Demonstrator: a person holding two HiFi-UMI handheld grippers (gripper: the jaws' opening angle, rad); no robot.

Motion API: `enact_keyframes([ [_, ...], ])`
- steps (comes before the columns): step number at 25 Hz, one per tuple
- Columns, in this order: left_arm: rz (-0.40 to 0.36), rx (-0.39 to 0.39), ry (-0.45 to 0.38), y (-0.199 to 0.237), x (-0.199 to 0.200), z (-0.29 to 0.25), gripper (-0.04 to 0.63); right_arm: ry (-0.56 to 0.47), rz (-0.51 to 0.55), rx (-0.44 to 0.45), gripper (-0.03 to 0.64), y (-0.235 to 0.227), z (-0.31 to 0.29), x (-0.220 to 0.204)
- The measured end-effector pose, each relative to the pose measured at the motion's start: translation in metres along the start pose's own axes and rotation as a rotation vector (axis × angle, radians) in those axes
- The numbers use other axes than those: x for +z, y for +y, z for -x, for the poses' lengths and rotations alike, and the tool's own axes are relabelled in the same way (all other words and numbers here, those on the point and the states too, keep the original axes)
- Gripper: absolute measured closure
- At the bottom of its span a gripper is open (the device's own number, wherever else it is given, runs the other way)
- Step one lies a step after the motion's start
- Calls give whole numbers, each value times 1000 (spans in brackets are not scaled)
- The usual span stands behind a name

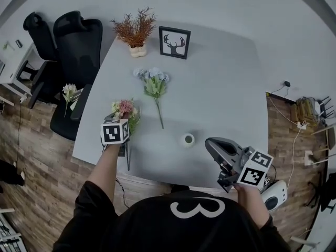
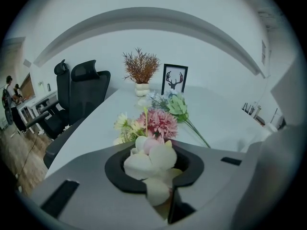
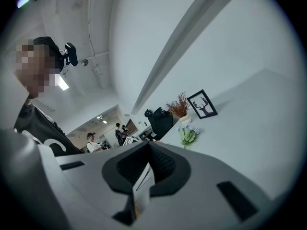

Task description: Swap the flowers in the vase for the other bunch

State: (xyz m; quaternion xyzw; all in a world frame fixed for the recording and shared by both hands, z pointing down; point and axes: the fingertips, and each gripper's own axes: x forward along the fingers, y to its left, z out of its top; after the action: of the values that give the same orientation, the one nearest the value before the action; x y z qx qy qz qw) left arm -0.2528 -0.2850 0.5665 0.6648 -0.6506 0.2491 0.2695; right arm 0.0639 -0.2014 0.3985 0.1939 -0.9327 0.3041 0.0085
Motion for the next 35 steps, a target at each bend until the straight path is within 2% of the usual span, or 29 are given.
enact_keyframes([
  [7,-6,-9,-16,-2,-2,-9,457,15,-14,-2,609,-13,-7,2],
  [15,-26,-39,-86,-9,8,-8,274,35,-22,21,609,-15,-22,2],
  [20,-63,-93,-116,-21,11,2,202,46,-19,37,609,-7,-26,-2],
  [25,-74,-130,-136,-29,19,17,192,44,-12,48,609,3,-28,-4],
  [30,-94,-168,-111,-32,24,33,192,32,-2,51,609,15,-25,-6],
  [35,-128,-201,-194,-43,44,69,193,14,8,52,609,33,-19,-11],
])
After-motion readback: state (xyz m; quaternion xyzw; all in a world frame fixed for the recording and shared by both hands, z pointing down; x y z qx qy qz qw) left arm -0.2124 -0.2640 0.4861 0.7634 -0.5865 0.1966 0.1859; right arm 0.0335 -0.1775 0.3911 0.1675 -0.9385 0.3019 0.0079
